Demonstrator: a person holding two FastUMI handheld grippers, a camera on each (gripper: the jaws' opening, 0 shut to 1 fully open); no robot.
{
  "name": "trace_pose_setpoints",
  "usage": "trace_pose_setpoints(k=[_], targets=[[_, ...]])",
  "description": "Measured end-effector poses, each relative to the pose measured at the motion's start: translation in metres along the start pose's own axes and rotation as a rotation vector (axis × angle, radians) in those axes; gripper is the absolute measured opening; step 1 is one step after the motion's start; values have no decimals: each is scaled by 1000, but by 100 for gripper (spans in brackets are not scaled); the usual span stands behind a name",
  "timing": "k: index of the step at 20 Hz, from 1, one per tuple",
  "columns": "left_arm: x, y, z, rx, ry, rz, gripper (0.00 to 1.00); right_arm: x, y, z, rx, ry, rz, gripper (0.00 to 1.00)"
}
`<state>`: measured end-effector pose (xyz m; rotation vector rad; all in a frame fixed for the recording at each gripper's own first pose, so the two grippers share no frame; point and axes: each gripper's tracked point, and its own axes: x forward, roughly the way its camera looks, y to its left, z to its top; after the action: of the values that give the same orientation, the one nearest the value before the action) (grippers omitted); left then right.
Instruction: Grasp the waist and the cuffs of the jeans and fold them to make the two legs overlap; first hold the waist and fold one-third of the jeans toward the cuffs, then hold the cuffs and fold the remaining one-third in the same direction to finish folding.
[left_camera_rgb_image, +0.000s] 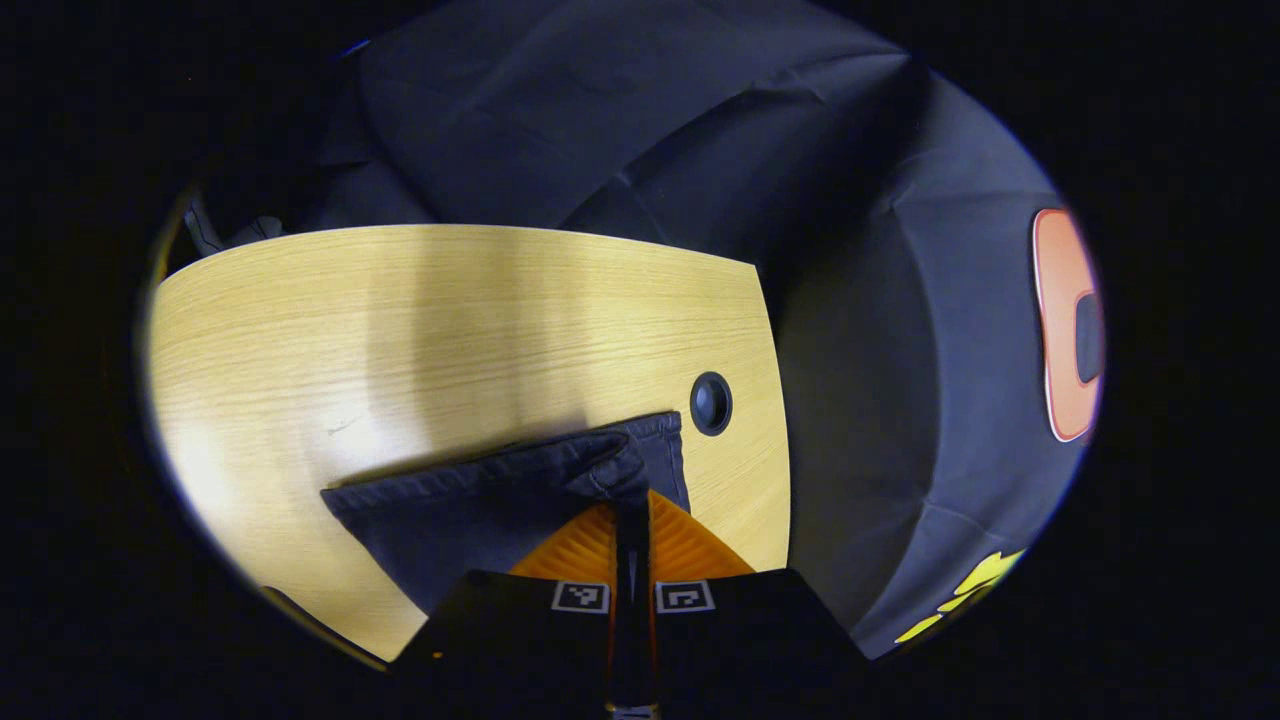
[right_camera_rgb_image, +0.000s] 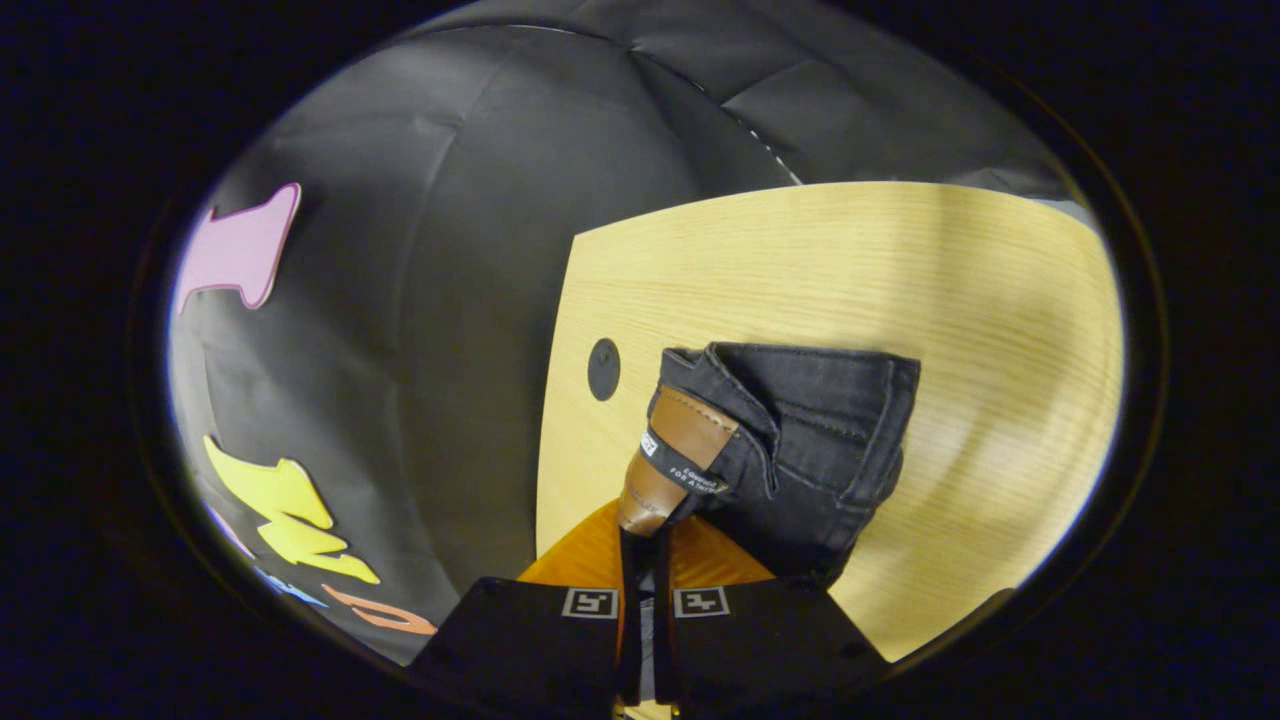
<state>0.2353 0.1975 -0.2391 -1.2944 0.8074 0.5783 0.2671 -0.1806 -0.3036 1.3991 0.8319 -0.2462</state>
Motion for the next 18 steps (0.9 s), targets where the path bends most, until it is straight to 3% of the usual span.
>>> trace_pose_setpoints(k=[1,2,3,4,5,6,7,8,9,10,11,12,13,14,15,16,17,18], targets=[[1,-4,-1,-14,2,-19,3,1,5,-1,24,5,29,5],[7,-6,3,-27,-17,-41,4,4,11,-1,50,11,50,12],[5,-17,6,-32,-29,-94,0,3,20,2,86,10,85,36],[1,-26,9,-26,-41,-136,24,0,30,2,121,6,119,60],[1,-33,12,-8,-58,-154,41,-5,37,5,129,2,148,84],[-1,-39,14,4,-69,-187,33,-12,43,4,120,-1,175,94],[-7,-50,12,8,-67,-229,35,-19,49,5,109,-5,196,96],[-17,-66,11,0,-64,-287,53,-29,57,10,93,-17,219,88],[-28,-80,11,-13,-68,-335,54,-35,62,12,72,-30,229,100],[-37,-87,13,-18,-74,-364,68,-43,63,14,50,-35,230,94],[-47,-94,13,-15,-80,-389,70,-52,63,16,26,-41,225,96],[-58,-99,14,-10,-89,-425,71,-62,60,20,-4,-51,207,88],[-73,-110,10,12,-107,-470,58,-68,53,25,-43,-64,178,87],[-85,-112,9,38,-118,-501,59,-74,46,25,-75,-72,146,87],[-102,-117,3,74,-128,-539,60,-82,37,26,-105,-78,116,95],[-119,-121,-4,115,-139,-577,63,-89,27,26,-129,-80,88,96],[-136,-123,-9,158,-164,-600,76,-94,17,26,-151,-82,61,96],[-151,-125,-11,207,-203,-617,64,-100,4,24,-173,-81,32,100]])
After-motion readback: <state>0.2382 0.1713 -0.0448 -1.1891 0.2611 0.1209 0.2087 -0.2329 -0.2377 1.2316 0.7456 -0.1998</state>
